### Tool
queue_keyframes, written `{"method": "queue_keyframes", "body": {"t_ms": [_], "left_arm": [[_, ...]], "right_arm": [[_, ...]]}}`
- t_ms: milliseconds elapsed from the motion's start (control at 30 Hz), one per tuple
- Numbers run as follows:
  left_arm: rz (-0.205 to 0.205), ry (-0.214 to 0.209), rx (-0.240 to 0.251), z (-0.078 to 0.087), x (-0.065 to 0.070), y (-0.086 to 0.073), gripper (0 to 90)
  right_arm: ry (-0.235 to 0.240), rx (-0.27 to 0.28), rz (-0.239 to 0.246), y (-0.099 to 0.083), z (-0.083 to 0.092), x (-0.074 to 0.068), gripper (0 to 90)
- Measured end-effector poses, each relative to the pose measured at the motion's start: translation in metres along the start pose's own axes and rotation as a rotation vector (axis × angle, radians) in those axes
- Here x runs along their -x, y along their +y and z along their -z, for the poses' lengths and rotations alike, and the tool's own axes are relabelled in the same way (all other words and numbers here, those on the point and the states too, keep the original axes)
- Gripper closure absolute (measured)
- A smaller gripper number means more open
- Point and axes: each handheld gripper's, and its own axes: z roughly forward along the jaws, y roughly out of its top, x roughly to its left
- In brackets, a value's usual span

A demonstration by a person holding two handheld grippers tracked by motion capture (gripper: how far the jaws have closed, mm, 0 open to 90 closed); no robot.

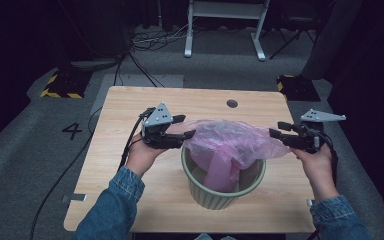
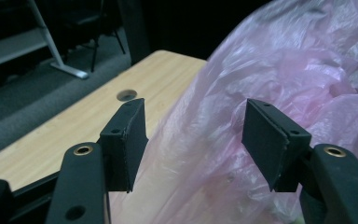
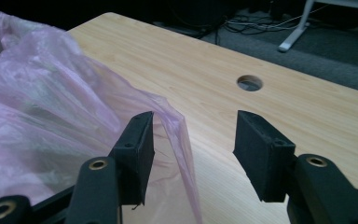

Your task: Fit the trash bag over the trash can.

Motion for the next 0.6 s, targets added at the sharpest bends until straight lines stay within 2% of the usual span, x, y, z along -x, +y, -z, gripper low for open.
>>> {"method": "queue_keyframes", "body": {"t_ms": [67,100,133,233,333,433,533,600], "left_arm": [[0.011,-0.041,-0.019,-0.001,0.000,-0.002,48.6],[0.011,-0.075,-0.025,0.000,0.000,-0.003,57.6],[0.000,-0.080,-0.021,0.002,0.002,-0.004,67.3],[0.000,-0.065,0.023,0.011,0.006,-0.005,85.2],[-0.001,-0.043,0.058,0.020,0.007,-0.006,88.6],[-0.010,-0.019,0.064,0.028,0.009,-0.008,88.7],[-0.011,-0.008,0.071,0.035,0.009,-0.013,88.8],[-0.001,-0.011,0.076,0.037,0.009,-0.017,88.8]], "right_arm": [[0.006,-0.001,0.015,0.001,-0.005,-0.004,48.8],[0.004,0.002,0.019,0.001,-0.004,-0.006,49.0],[-0.002,0.014,0.031,0.002,-0.002,-0.008,49.2],[-0.015,0.060,0.037,0.008,0.011,-0.008,50.3],[-0.020,0.120,0.026,0.014,0.030,-0.007,50.1],[-0.018,0.149,0.044,0.018,0.045,-0.010,49.8],[0.016,0.143,0.080,0.016,0.057,-0.022,49.3],[0.077,0.145,0.127,0.013,0.062,-0.034,48.8]]}}
